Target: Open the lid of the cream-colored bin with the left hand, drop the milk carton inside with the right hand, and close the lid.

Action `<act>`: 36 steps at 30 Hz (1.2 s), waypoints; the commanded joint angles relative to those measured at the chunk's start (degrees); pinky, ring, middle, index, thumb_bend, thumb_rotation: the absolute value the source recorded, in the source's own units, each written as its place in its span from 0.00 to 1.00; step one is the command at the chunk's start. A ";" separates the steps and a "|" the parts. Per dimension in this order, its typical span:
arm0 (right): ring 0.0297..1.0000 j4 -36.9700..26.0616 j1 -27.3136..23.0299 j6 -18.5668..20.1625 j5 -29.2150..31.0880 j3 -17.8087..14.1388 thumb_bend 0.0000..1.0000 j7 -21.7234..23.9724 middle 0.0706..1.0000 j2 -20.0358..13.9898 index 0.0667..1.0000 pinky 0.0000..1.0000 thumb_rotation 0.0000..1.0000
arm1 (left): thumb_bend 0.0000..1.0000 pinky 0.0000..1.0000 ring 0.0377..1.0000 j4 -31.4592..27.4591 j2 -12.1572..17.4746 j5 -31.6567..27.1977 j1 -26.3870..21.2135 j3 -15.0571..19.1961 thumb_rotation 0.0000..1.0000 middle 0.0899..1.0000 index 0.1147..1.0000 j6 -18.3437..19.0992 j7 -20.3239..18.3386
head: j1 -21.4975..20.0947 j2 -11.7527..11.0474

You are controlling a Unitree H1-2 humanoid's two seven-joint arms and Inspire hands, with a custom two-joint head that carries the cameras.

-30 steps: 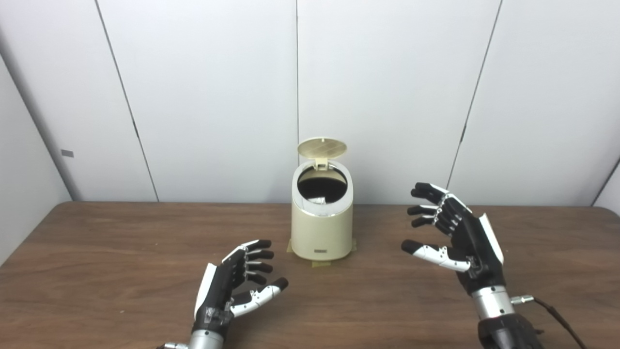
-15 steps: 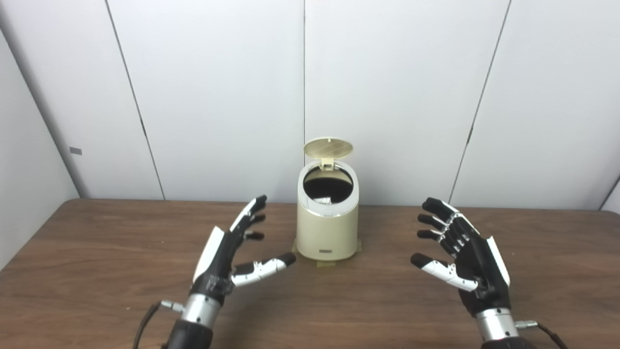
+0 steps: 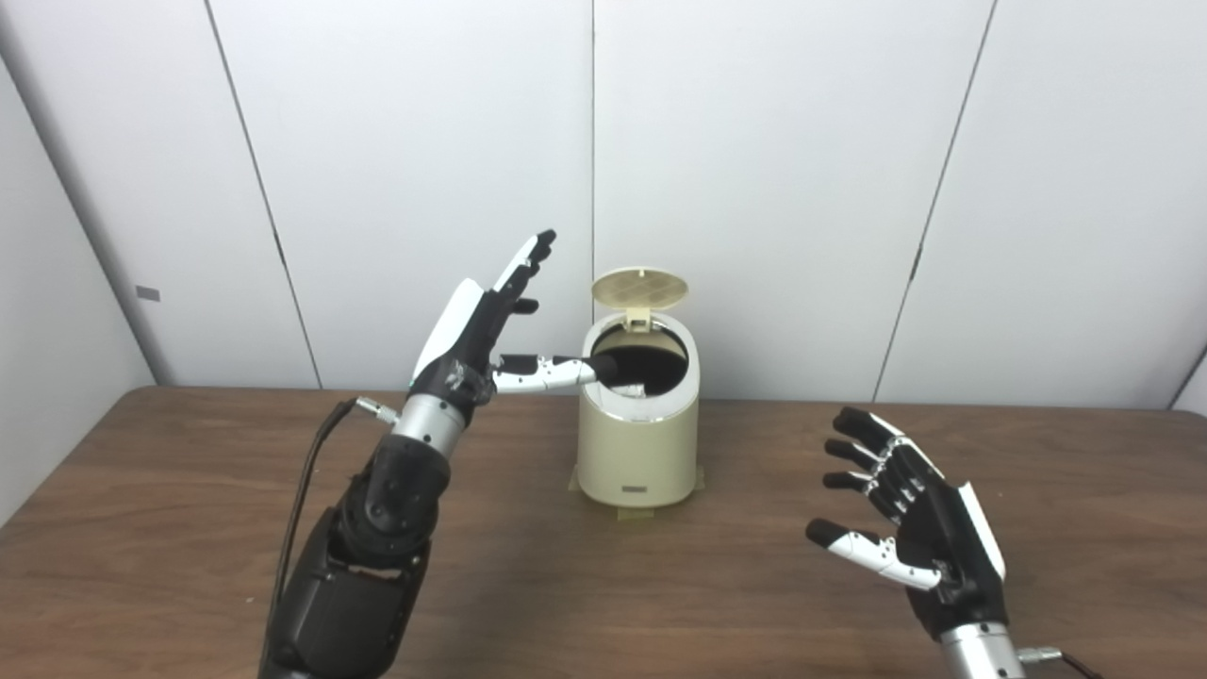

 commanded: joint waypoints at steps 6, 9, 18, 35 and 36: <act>0.78 -2.99 -1.85 -2.01 1.40 0.21 0.79 1.39 0.84 0.01 0.79 0.64 0.22 | 0.94 0.82 0.96 3.47 1.34 4.40 -10.44 -3.21 0.33 0.96 0.98 1.39 -1.04 | -0.30 -0.35; 0.78 -3.76 -1.80 -1.54 1.45 0.64 0.80 2.04 0.85 0.12 0.79 0.64 0.23 | 0.94 0.83 0.98 5.83 1.86 5.13 -12.80 -4.81 0.33 0.98 0.99 1.11 -2.47 | -0.36 -0.50; 0.78 -5.71 -1.51 -0.43 1.30 0.97 0.80 2.36 0.84 1.24 0.78 0.63 0.21 | 0.94 0.86 0.94 9.10 3.06 6.47 -15.41 -8.37 0.32 0.89 0.84 -1.91 -4.89 | -1.24 -0.56; 0.80 -5.22 -1.83 0.42 2.00 0.24 0.81 1.92 0.83 2.37 0.77 0.63 0.23 | 0.93 0.84 0.85 6.75 4.26 6.46 -12.62 -9.89 0.26 0.76 0.70 -4.59 -8.89 | -1.83 -0.03; 0.79 -5.44 -1.79 0.77 1.91 0.25 0.81 1.79 0.83 2.49 0.78 0.63 0.23 | 0.93 0.85 0.85 6.32 4.42 6.40 -12.47 -9.81 0.26 0.76 0.70 -4.48 -9.15 | -1.95 0.04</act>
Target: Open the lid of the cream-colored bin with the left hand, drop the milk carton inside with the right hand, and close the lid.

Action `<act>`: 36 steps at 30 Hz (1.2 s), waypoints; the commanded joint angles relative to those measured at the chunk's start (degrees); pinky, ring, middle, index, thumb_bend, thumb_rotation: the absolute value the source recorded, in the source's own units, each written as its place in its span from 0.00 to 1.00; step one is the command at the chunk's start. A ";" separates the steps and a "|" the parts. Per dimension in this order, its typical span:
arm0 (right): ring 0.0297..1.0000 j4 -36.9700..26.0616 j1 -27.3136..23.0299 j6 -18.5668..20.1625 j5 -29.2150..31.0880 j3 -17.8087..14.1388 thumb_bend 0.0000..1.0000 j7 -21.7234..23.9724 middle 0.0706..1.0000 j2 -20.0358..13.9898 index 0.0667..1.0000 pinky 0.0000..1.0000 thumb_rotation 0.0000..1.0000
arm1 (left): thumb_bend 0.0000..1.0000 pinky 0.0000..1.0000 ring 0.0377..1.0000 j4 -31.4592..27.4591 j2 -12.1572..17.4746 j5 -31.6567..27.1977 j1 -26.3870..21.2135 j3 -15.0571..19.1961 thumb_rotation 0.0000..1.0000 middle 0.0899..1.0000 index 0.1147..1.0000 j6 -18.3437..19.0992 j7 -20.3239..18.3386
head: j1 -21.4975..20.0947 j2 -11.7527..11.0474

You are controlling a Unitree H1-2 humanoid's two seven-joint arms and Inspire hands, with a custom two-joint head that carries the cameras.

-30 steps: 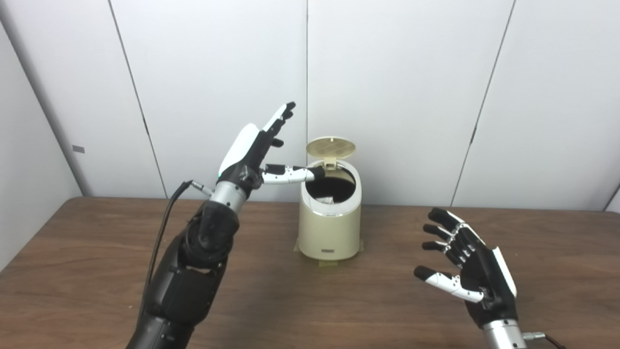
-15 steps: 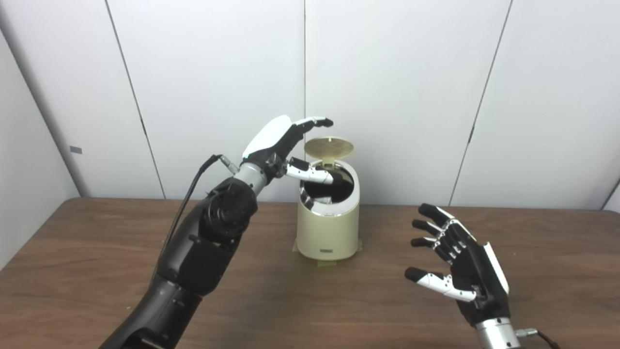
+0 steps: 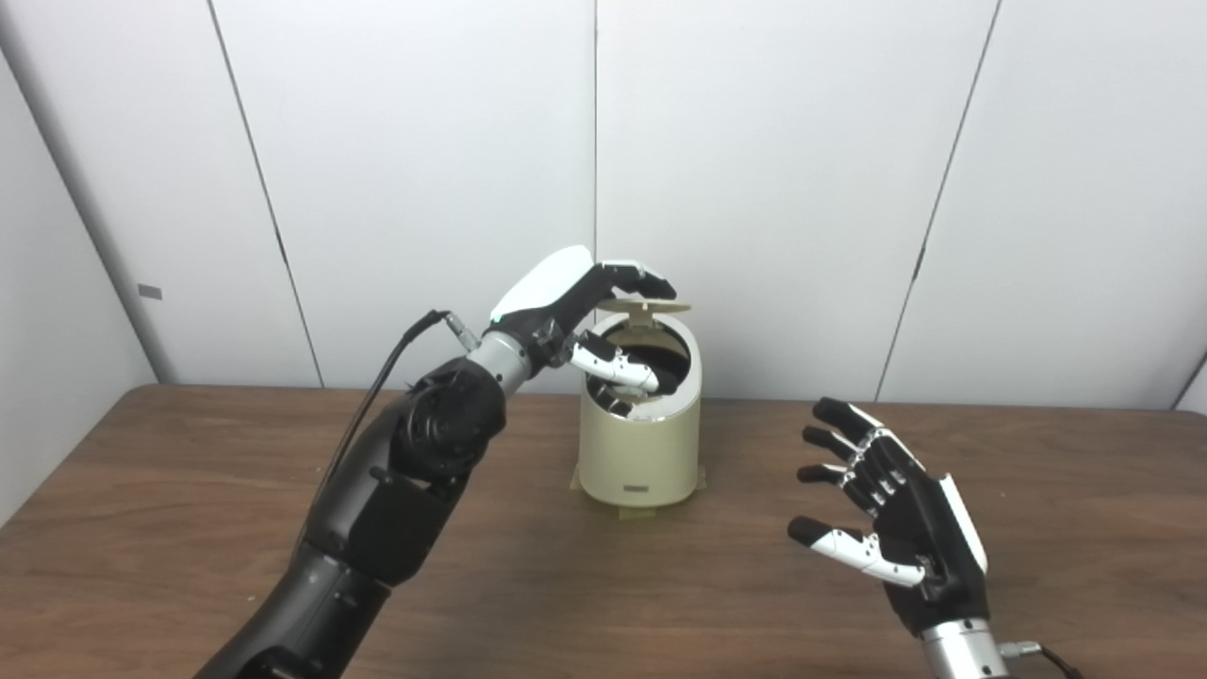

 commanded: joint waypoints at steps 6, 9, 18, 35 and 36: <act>0.79 -2.62 -2.02 0.24 -0.13 -0.23 0.81 -0.68 0.83 0.59 0.77 0.62 0.21 | 0.91 0.89 0.86 -4.27 1.93 0.18 -1.78 0.69 0.26 0.77 0.70 -0.98 -0.52 | 0.08 0.39; 0.79 -2.58 -2.10 0.49 -0.06 -0.25 0.81 -0.60 0.83 0.64 0.77 0.63 0.20 | 0.91 0.89 0.86 -5.11 2.28 0.37 -1.35 0.80 0.26 0.77 0.70 -0.58 -1.00 | 0.10 0.55; 0.79 -3.72 -2.08 2.13 -0.94 -0.35 0.81 -1.42 0.82 0.91 0.77 0.65 0.21 | 0.92 1.00 0.94 -7.01 4.16 4.09 1.10 -1.17 0.29 0.75 0.71 -1.12 -2.43 | -0.20 1.31; 0.77 -6.30 -1.79 4.50 -2.89 -0.37 0.82 -2.94 0.81 1.24 0.76 0.64 0.23 | 0.94 1.00 0.94 -6.85 5.71 14.89 4.00 -6.03 0.30 0.75 0.71 -5.56 -1.56 | -0.74 3.04; 0.77 -6.42 -1.76 4.60 -2.78 -0.38 0.82 -2.90 0.81 1.27 0.76 0.64 0.23 | 0.95 1.00 0.94 -6.98 5.93 16.04 4.06 -6.65 0.31 0.75 0.72 -5.70 -1.73 | -0.74 3.04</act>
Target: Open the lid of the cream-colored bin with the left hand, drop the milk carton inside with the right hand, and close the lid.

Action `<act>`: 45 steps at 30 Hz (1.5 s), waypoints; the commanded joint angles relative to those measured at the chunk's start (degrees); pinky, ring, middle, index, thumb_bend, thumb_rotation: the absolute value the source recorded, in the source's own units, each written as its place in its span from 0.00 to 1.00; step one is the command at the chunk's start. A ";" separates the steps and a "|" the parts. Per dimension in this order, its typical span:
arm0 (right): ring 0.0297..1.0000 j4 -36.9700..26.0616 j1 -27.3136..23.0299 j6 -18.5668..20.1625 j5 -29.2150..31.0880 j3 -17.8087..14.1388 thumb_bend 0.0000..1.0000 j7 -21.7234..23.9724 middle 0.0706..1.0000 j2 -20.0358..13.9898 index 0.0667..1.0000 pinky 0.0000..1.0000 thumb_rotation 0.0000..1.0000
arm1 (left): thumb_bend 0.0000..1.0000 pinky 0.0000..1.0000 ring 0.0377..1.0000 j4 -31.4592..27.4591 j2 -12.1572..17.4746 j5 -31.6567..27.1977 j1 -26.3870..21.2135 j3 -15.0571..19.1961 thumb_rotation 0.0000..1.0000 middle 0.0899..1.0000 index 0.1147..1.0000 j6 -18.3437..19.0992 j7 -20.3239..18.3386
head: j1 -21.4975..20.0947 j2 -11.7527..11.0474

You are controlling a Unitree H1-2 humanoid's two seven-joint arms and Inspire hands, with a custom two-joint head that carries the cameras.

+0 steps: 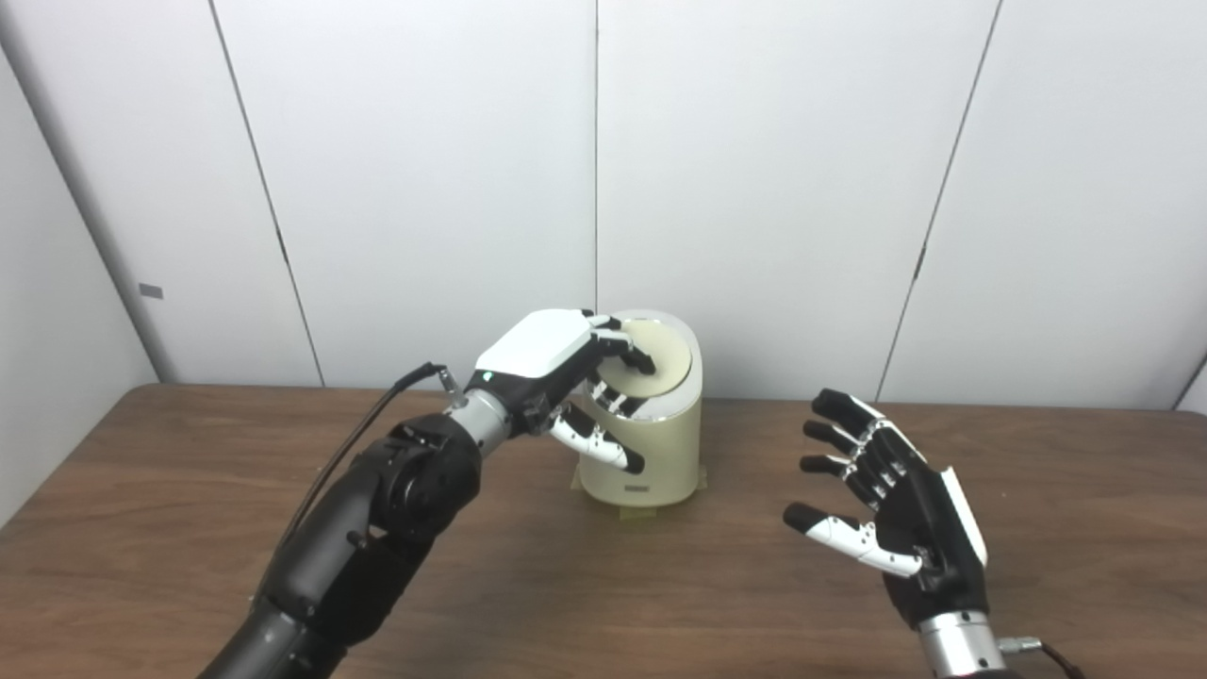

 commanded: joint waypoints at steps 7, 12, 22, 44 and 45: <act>0.77 -3.37 -1.66 0.60 -0.98 -0.43 0.81 -0.55 0.80 -0.34 0.77 0.64 0.25 | 0.96 1.00 0.97 -3.63 2.77 10.88 -0.66 -6.22 0.33 0.76 0.75 -2.59 -2.35 | 0.18 0.86; 0.78 -3.57 -1.69 0.79 -1.30 -0.62 0.81 -0.56 0.81 -0.48 0.77 0.63 0.26 | 1.00 1.00 0.96 -5.39 3.47 16.89 -0.23 -9.67 0.31 0.73 0.71 -1.10 -7.28 | 0.36 1.29; 0.76 -3.77 -1.73 1.42 -3.05 -0.90 0.82 -1.29 0.79 -0.44 0.76 0.62 0.29 | 0.91 1.00 0.92 -10.93 1.26 13.30 3.53 -3.22 0.35 0.75 0.74 0.58 -2.16 | 0.58 1.43; 0.78 -4.00 -0.88 3.57 0.33 -1.04 0.82 0.58 0.81 -1.58 0.78 0.63 0.19 | 0.73 0.64 0.72 -17.48 -14.06 -35.14 29.63 26.41 0.18 0.80 0.81 1.60 10.28 | -0.36 1.29; 0.78 -4.14 -0.80 4.06 0.17 -0.95 0.82 0.61 0.81 -1.68 0.78 0.63 0.18 | 0.73 0.61 0.69 -17.00 -14.09 -35.64 30.30 26.66 0.18 0.76 0.78 0.85 10.48 | -0.36 1.40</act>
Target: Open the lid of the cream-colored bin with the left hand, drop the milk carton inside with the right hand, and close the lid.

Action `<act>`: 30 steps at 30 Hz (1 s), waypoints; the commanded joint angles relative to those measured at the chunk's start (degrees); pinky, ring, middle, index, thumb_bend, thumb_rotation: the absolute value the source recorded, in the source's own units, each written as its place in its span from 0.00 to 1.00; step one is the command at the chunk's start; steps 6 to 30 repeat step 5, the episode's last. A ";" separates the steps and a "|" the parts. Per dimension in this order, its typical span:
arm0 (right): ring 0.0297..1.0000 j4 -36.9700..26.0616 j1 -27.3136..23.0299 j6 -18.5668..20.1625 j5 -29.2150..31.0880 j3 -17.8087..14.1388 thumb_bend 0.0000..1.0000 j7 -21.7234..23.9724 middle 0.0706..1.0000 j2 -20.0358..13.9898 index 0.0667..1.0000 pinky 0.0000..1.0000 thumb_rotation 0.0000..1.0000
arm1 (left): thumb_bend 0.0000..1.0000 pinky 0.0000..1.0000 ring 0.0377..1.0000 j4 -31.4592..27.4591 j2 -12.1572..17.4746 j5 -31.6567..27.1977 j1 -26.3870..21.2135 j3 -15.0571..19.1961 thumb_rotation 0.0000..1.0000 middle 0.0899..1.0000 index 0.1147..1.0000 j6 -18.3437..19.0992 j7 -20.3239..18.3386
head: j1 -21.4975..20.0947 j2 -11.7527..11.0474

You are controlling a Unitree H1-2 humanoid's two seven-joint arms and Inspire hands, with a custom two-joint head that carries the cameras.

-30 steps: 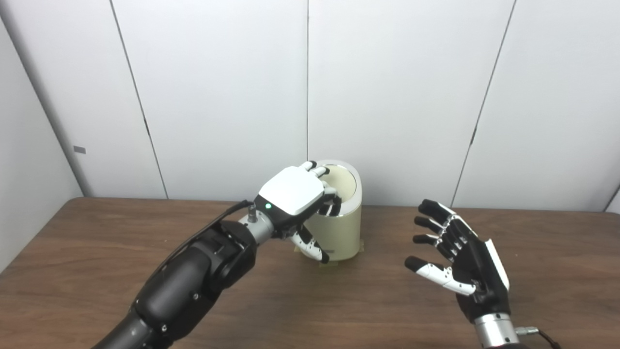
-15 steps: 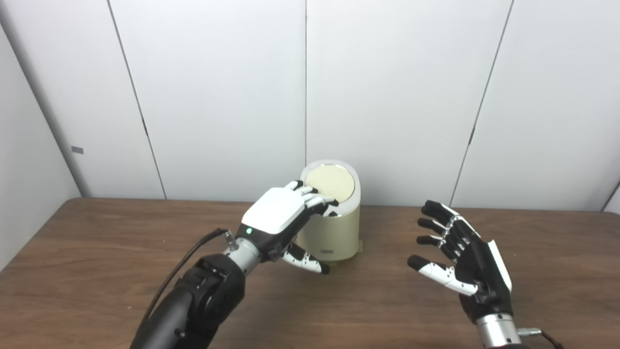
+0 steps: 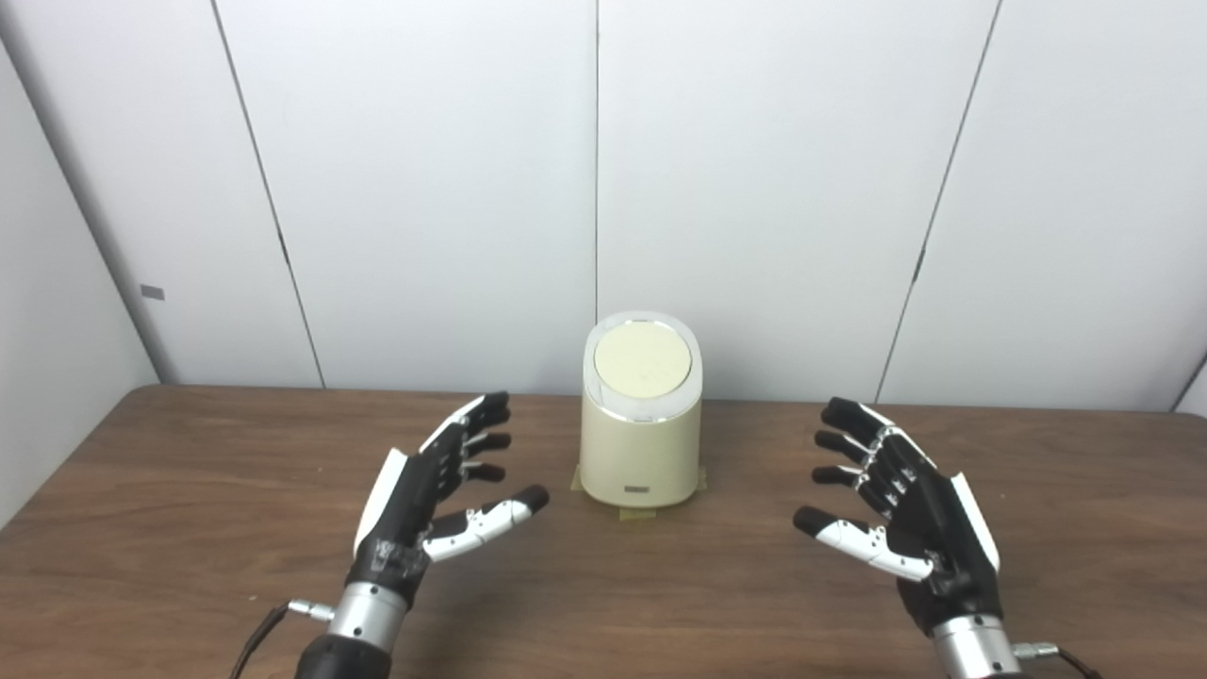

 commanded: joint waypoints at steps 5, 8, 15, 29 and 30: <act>0.76 -3.47 -0.96 0.79 -0.94 0.52 0.81 0.53 0.81 -1.04 0.79 0.62 0.17 | 0.76 0.57 0.64 0.45 0.14 -3.04 -0.50 0.51 0.25 0.70 0.73 -4.26 1.38 | 0.30 0.28; 0.76 -3.47 -0.96 0.79 -0.94 0.52 0.81 0.53 0.81 -1.04 0.79 0.62 0.17 | 0.76 0.57 0.64 0.45 0.14 -3.04 -0.50 0.51 0.25 0.70 0.73 -4.26 1.38 | 0.30 0.28; 0.76 -3.47 -0.96 0.79 -0.94 0.52 0.81 0.53 0.81 -1.04 0.79 0.62 0.17 | 0.76 0.57 0.64 0.45 0.14 -3.04 -0.50 0.51 0.25 0.70 0.73 -4.26 1.38 | 0.30 0.28; 0.76 -3.47 -0.96 0.79 -0.94 0.52 0.81 0.53 0.81 -1.04 0.79 0.62 0.17 | 0.76 0.57 0.64 0.45 0.14 -3.04 -0.50 0.51 0.25 0.70 0.73 -4.26 1.38 | 0.30 0.28; 0.76 -3.47 -0.96 0.79 -0.94 0.52 0.81 0.53 0.81 -1.04 0.79 0.62 0.17 | 0.76 0.57 0.64 0.45 0.14 -3.04 -0.50 0.51 0.25 0.70 0.73 -4.26 1.38 | 0.30 0.28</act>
